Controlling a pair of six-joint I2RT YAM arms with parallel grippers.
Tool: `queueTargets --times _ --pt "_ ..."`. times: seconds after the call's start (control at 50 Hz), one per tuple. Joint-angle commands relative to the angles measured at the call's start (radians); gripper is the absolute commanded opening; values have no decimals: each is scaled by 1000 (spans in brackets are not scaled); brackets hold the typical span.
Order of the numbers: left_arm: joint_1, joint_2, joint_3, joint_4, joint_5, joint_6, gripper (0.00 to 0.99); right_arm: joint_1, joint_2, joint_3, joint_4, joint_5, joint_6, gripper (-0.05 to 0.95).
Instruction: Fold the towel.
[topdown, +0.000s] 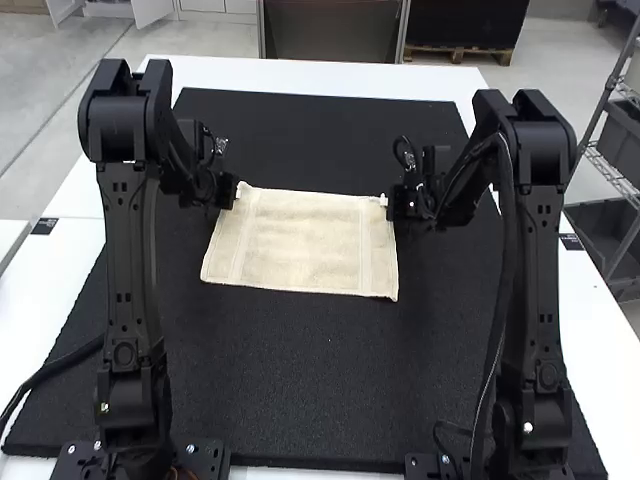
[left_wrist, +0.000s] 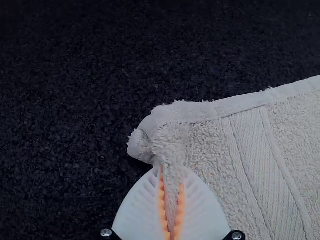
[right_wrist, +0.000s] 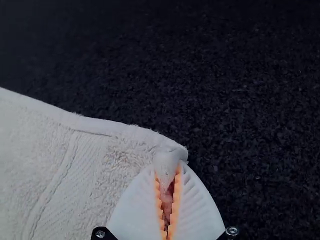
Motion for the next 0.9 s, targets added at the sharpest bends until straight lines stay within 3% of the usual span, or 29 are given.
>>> queueTargets --times 0.0,0.58,0.7,0.88 --pt "2 23 18 -8 9 16 25 -14 37 13 -9 -20 12 -20" --pt "6 -45 14 -62 24 16 23 -28 -34 -17 6 -67 32 -20" --pt "28 -109 -22 -99 56 47 23 -45 -106 -66 36 -77 32 -20" --pt "25 -143 -59 -89 62 53 23 -45 -146 -91 52 -79 34 -20"
